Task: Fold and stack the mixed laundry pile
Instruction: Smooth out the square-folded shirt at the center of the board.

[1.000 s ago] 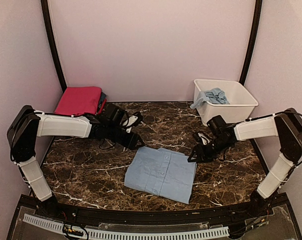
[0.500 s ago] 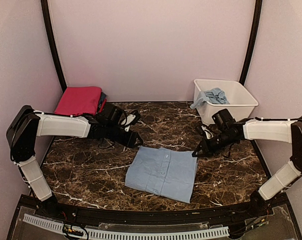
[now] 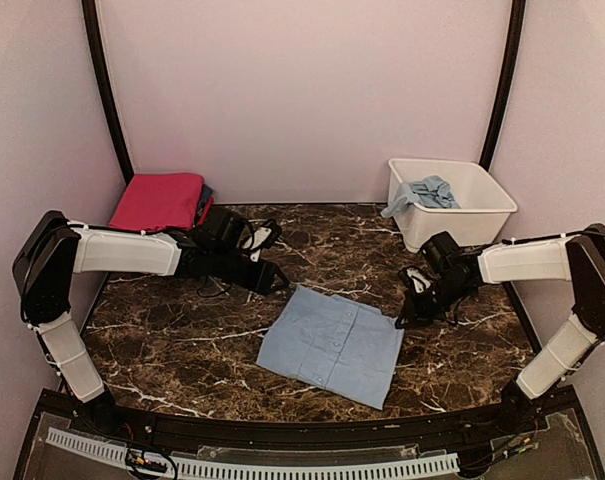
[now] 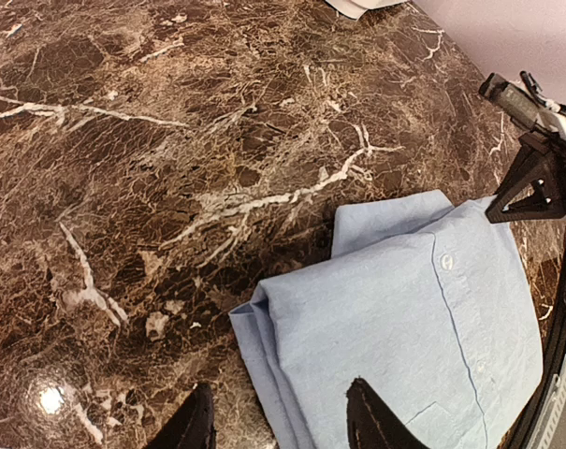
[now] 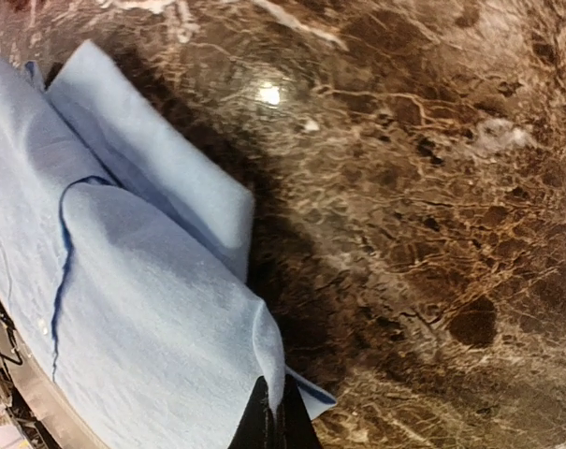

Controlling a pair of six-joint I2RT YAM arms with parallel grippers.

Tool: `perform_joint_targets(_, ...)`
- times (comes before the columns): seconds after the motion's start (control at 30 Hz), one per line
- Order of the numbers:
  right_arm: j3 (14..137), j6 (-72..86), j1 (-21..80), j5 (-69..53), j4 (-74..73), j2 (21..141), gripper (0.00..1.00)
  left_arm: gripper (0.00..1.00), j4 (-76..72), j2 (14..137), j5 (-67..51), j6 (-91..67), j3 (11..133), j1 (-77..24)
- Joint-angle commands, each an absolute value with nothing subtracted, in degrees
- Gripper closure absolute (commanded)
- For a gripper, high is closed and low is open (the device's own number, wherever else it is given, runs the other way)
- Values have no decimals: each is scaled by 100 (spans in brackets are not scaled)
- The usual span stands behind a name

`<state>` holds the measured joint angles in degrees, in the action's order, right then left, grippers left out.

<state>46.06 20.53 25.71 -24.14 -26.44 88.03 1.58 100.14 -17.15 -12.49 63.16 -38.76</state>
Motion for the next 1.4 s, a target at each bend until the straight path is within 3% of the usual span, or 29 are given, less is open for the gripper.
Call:
perform_joint_targets(0.0, 4592, 2185, 2628, -1950, -2334, 9186, 100, 53, 18, 9939, -1976, -1514, 6205, -3845)
perform_joint_targets(0.47, 7463, 1448, 3110, -1853, -2808, 11294, 100, 50, -652, 9124, -1749, -2784, 4927, -3283)
perform_joint_targets(0.6, 7337, 1465, 3107, -1998, -2681, 10979, 100, 49, -654, 8894, -1472, -2940, 4629, -3219)
perform_joint_targets(1.03, 7166, 1427, 3111, -2317, -2600, 10692, 99, 50, -1300, 9537, -2116, -3125, 4674, -3217)
perform_joint_targets(1.1, 7215, 1401, 3091, -2237, -2738, 10689, 81, 48, -1217, 9277, -2016, -3060, 4634, -3232)
perform_joint_targets(1.2, 7102, 1412, 2928, -2168, -2761, 10348, 40, 30, -701, 8556, -1579, -2547, 4707, -3548)
perform_joint_targets(1.23, 7073, 1415, 2868, -2163, -2764, 10119, 34, 11, -575, 8422, -1515, -2322, 4744, -3646)
perform_joint_targets(1.3, 7086, 1317, 2831, -2177, -2851, 9788, 25, 2, -328, 8083, -1556, -2208, 4816, -3870)
perform_joint_targets(1.37, 7080, 1260, 2830, -2408, -2897, 9498, 21, 1, -430, 7824, -1762, -2357, 4747, -4085)
